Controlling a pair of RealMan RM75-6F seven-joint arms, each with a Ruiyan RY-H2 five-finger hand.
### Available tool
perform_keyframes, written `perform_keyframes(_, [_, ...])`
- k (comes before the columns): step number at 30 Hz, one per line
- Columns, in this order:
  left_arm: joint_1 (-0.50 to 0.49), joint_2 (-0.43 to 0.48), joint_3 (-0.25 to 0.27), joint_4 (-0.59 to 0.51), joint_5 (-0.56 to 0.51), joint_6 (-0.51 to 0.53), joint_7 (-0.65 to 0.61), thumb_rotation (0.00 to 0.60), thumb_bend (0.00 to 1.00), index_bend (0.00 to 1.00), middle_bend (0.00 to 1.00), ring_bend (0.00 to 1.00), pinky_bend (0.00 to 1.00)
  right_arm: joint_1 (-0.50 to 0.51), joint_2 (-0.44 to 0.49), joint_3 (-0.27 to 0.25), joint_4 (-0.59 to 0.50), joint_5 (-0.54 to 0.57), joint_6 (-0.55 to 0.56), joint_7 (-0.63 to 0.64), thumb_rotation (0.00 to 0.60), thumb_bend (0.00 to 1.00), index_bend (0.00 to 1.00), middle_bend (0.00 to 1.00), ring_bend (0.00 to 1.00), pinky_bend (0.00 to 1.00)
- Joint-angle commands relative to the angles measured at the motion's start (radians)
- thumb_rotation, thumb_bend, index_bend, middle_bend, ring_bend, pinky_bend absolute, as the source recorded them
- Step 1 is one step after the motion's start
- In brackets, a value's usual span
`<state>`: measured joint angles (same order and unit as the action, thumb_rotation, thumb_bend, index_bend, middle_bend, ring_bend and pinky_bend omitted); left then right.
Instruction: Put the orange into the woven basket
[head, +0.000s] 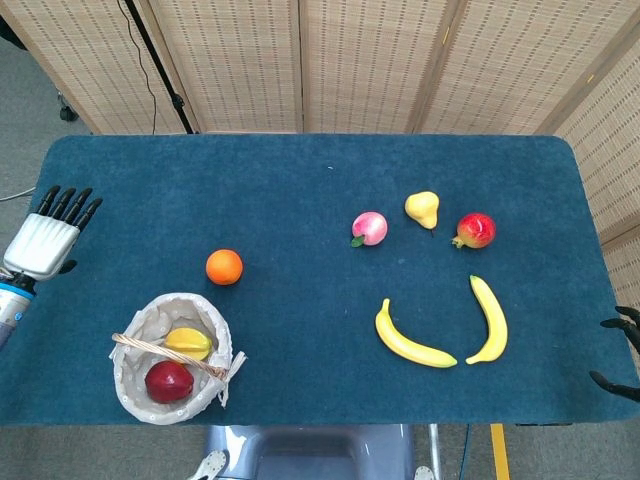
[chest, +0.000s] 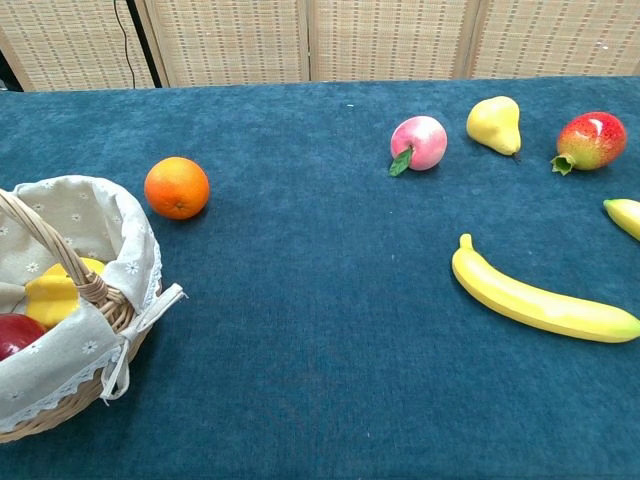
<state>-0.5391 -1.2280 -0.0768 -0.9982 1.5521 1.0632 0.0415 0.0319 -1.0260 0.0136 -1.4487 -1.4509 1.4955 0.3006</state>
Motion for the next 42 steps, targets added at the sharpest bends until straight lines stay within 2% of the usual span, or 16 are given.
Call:
perform_keyframes(1, [-0.061, -0.058, 0.04, 0.099, 0.088, -0.002, -0.023, 0.6, 0.02, 0.0, 0.0, 0.0, 0.01, -0.008, 0.0, -0.001, -0.001, 0.002, 0.002, -0.002, 0.6, 0.0, 0.31, 0.18, 0.17, 0.14])
perform_keyframes(5, [-0.114, -0.109, 0.074, 0.165, 0.161, 0.008, -0.089, 0.6, 0.02, 0.0, 0.0, 0.0, 0.02, -0.016, -0.002, -0.003, -0.001, 0.011, -0.007, 0.001, 0.6, 0.0, 0.31, 0.18, 0.17, 0.14])
perform_keyframes(8, [-0.182, -0.183, 0.11, 0.232, 0.25, 0.055, -0.183, 0.6, 0.02, 0.0, 0.0, 0.0, 0.03, -0.023, 0.0, -0.006, -0.009, 0.026, -0.029, -0.001, 0.6, 0.0, 0.31, 0.18, 0.17, 0.14])
perform_keyframes(16, [-0.252, -0.289, 0.163, 0.397, 0.326, 0.142, -0.369, 0.6, 0.02, 0.0, 0.0, 0.0, 0.03, -0.029, 0.007, 0.001, -0.065, 0.053, -0.05, -0.07, 0.6, 0.0, 0.31, 0.18, 0.17, 0.14])
perform_keyframes(21, [-0.286, -0.36, 0.183, 0.514, 0.334, 0.175, -0.499, 0.6, 0.02, 0.0, 0.0, 0.0, 0.03, -0.033, 0.001, 0.024, -0.094, 0.099, -0.051, -0.127, 0.6, 0.0, 0.32, 0.18, 0.17, 0.14])
perform_keyframes(27, [-0.294, -0.425, 0.195, 0.603, 0.32, 0.203, -0.595, 0.6, 0.02, 0.0, 0.0, 0.0, 0.04, -0.035, -0.006, 0.04, -0.089, 0.123, -0.058, -0.143, 0.6, 0.0, 0.33, 0.19, 0.17, 0.14])
perform_keyframes(42, [-0.269, -0.536, 0.235, 0.713, 0.287, 0.197, -0.72, 0.6, 0.02, 0.0, 0.0, 0.0, 0.1, -0.052, -0.013, 0.071, -0.057, 0.144, -0.036, -0.137, 0.6, 0.0, 0.33, 0.19, 0.19, 0.15])
